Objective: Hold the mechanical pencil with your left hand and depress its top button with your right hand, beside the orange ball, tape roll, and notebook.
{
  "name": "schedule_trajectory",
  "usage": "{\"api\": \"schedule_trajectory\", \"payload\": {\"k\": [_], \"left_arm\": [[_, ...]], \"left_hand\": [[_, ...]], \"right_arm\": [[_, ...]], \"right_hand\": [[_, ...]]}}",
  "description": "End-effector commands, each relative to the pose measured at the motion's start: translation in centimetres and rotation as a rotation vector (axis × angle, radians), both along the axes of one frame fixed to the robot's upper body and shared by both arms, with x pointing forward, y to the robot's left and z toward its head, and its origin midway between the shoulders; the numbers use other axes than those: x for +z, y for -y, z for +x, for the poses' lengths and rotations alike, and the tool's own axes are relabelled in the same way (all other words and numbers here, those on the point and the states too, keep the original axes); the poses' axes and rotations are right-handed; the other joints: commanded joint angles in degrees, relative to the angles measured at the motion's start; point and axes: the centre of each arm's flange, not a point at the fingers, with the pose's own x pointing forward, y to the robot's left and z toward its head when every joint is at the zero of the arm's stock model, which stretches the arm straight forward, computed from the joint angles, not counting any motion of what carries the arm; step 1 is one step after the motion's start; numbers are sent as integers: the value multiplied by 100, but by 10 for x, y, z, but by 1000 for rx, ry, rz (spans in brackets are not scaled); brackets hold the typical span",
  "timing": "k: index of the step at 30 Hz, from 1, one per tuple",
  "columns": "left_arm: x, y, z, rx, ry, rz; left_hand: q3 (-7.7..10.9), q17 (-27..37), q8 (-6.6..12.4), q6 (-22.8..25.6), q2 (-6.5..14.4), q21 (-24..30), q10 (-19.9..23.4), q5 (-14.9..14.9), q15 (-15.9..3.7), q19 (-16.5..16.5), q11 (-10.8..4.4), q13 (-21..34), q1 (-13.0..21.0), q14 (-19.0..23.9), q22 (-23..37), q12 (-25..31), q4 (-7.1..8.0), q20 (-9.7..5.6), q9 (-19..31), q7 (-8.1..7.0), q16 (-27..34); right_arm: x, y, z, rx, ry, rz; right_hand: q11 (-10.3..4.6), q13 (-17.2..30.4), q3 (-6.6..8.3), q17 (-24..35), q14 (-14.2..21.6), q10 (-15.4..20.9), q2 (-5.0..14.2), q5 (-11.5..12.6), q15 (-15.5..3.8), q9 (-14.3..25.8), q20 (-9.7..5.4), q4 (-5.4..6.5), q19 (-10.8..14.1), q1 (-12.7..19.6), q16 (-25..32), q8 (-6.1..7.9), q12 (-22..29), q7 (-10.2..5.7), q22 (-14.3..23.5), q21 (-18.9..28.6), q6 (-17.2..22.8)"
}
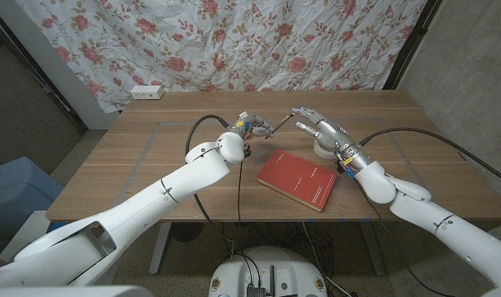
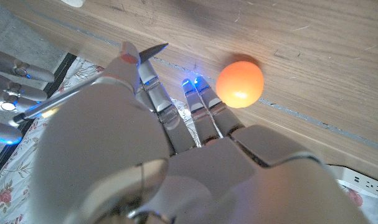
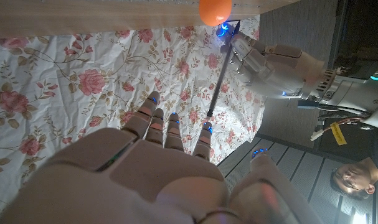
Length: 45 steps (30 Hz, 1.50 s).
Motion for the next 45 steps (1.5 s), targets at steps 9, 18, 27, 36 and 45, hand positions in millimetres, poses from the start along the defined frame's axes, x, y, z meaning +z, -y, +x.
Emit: {"api": "schedule_trajectory", "payload": {"k": [9, 18, 27, 36, 45], "left_arm": [[-1, -2, -3, 6, 11, -8], [-1, -2, -1, 2, 17, -14], [-1, -1, 0, 2, 18, -15], [-2, 0, -2, 2, 22, -18], [-3, 0, -2, 4, 24, -18]], "left_hand": [[-22, 0, 28, -8, 60, 3, 98, 36, -908, 24, -122, 19, 15, 30, 10, 32, -5, -464, 13, 9, -20], [-32, -1, 31, -2, 60, 2, 100, 36, -905, 22, -123, 19, 18, 26, 10, 34, -5, -462, 14, 4, -22], [-40, -1, 31, -3, 60, 2, 102, 36, -905, 24, -122, 19, 20, 25, 10, 34, -5, -466, 14, 2, -22], [-46, -1, 31, -6, 63, 1, 107, 37, -906, 21, -121, 19, 23, 24, 10, 36, -4, -465, 14, 13, -22], [-51, 0, 30, -7, 68, 0, 110, 38, -908, 17, -123, 20, 27, 25, 10, 37, -4, -462, 14, 9, -21]], "right_arm": [[-3, -2, -1, 10, 4, 16], [-4, -3, 0, 14, -5, 23], [-7, -4, 1, 20, -18, 34], [-8, -7, 1, 31, -20, 35], [-8, -10, 1, 40, -19, 33]], "right_hand": [[-15, 5, 9, 16, -13, 2, 58, 46, -43, 9, -31, 50, 36, 15, 28, 11, 26, -3, 15, 30, 62], [-30, 5, 11, 16, 0, 7, 58, 49, -48, 8, -35, 55, 54, 10, 35, 8, 29, -2, 15, 37, 81], [-41, 5, 15, 16, 16, 15, 54, 53, -62, 6, -38, 60, 60, 6, 44, 1, 33, -2, 14, 39, 99], [-73, 5, 18, 17, 23, 25, 48, 57, -88, 4, -38, 67, 60, -1, 49, -6, 37, -2, 15, 38, 122], [-85, 5, 22, 18, 24, 21, 48, 61, -112, 4, -56, 76, 62, -7, 53, -4, 35, 1, 15, 38, 161]]}}
